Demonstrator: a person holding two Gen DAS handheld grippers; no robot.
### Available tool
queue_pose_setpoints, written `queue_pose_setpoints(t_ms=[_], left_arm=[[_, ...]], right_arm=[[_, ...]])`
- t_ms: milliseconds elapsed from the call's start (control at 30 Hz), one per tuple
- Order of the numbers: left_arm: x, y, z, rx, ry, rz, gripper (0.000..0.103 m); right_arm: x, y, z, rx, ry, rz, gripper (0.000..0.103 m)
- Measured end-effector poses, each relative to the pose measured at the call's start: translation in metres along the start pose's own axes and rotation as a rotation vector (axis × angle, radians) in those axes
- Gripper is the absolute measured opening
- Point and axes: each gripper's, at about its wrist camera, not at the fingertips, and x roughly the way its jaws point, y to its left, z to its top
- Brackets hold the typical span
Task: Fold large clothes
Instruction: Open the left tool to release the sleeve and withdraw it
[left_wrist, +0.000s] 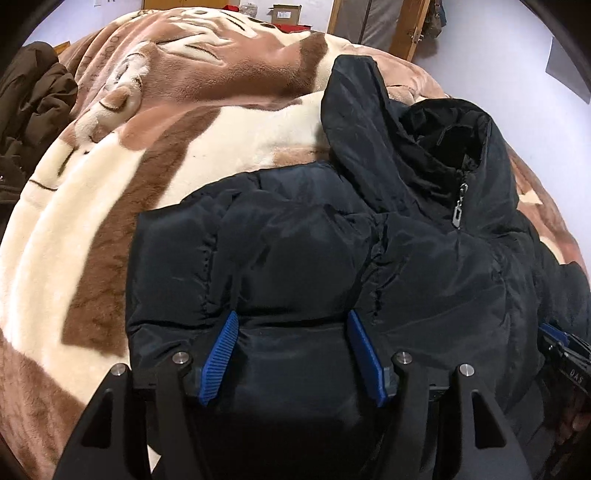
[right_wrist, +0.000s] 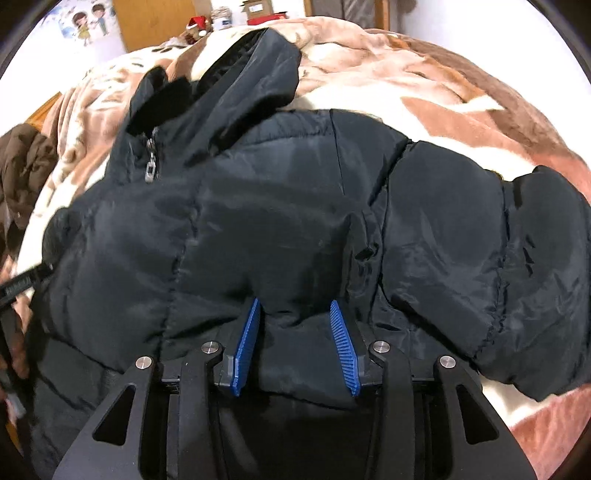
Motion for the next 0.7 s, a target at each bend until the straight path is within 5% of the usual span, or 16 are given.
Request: queue_pose_setpoints(t_ms=[133,300,700], left_arm=[[-0.008,0.003,0.002,-0.001,0.014,0.002,0.063],[-0.073,0.014,-0.007,-0.07,-0.035,-0.036,0.062],[-0.263,0.008,-0.114,-0.091,-0.162,-0.047,0.062]], right_arm=[[0.002,0.002,0.006,-0.006,0.038,-0.015,0.04],[-0.061,-0.002,-0.004,0.046,-0.027,0.006,0.04],[-0.212,0.003,-0.114,0.058,-0.199,0.079,0.04]])
